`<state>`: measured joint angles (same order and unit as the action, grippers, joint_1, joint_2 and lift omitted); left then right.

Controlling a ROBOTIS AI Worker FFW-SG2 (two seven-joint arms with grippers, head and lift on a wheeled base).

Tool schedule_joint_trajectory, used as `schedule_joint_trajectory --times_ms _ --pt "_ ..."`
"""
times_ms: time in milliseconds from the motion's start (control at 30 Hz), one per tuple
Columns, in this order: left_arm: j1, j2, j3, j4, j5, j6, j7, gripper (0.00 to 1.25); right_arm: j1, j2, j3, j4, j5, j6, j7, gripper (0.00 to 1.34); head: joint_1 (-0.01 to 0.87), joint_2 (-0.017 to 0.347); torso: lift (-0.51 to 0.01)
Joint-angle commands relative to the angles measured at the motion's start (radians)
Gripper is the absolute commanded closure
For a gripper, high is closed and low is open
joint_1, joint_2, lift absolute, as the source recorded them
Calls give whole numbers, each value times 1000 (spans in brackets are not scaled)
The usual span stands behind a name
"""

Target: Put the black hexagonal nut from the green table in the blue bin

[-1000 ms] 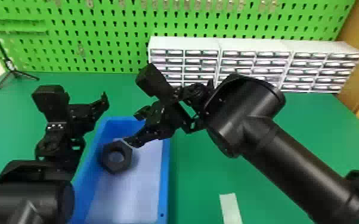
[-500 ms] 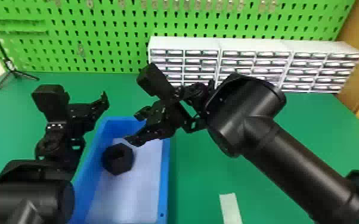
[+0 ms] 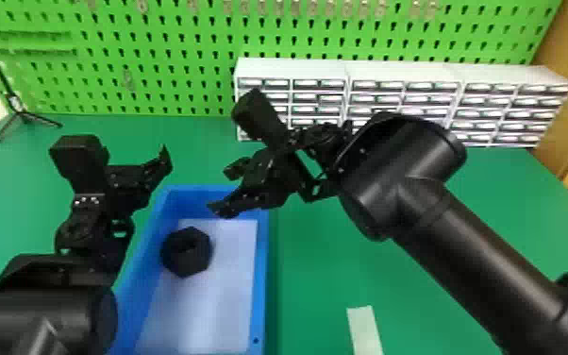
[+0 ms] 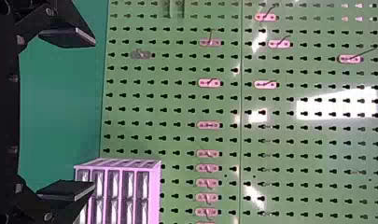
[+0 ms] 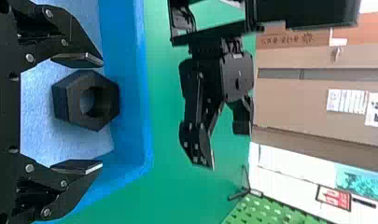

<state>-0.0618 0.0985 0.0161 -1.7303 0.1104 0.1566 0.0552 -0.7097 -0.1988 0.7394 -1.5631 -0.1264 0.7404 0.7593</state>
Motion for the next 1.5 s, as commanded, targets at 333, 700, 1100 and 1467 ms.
schedule_joint_trajectory --times_ms 333,700,1100,1467 --pt "5 1 5 -3 2 -3 0 196 79 41 -295 -32 117 -18 0 489 686 28 -96" --pt "10 0 15 -11 3 -5 0 196 128 64 -473 -40 162 -65 -43 484 686 28 -96" --pt "13 0 16 -14 3 -5 0 196 190 75 -614 -52 111 -136 -167 487 686 28 -96" --pt "13 0 16 -17 3 -5 0 196 277 93 -678 -67 47 -253 -342 478 686 28 -96"
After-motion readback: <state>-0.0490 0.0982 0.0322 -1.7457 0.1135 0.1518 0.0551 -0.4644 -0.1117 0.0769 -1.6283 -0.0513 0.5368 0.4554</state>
